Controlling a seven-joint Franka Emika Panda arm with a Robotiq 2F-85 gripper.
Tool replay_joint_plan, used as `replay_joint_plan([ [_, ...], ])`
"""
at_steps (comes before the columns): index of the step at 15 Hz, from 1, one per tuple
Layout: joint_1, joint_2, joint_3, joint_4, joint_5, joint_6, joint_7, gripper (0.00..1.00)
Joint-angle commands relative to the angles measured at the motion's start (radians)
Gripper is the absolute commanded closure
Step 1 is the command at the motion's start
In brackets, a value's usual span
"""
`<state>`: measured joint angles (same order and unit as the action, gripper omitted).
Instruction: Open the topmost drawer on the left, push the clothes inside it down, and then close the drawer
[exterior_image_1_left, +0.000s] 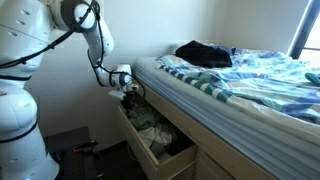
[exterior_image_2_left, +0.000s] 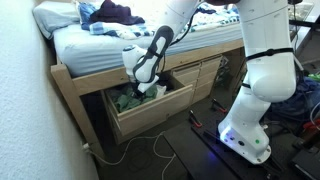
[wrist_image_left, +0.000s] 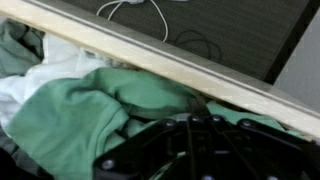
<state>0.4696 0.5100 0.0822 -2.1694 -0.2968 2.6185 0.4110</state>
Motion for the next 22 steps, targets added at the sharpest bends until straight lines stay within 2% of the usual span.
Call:
replay_joint_plan([
  [1,-0.006,0.055,0.012,0.034,0.002,0.096,-0.075,1.0],
  [7,0.014,0.075,0.001,0.066,0.007,0.136,-0.112,1.0],
  [14,0.009,0.148,-0.016,0.089,0.009,0.251,-0.175,1.0],
  [17,0.018,0.221,-0.052,0.109,0.009,0.324,-0.191,1.0],
  [22,0.067,0.286,-0.146,0.122,0.019,0.357,-0.17,1.0],
])
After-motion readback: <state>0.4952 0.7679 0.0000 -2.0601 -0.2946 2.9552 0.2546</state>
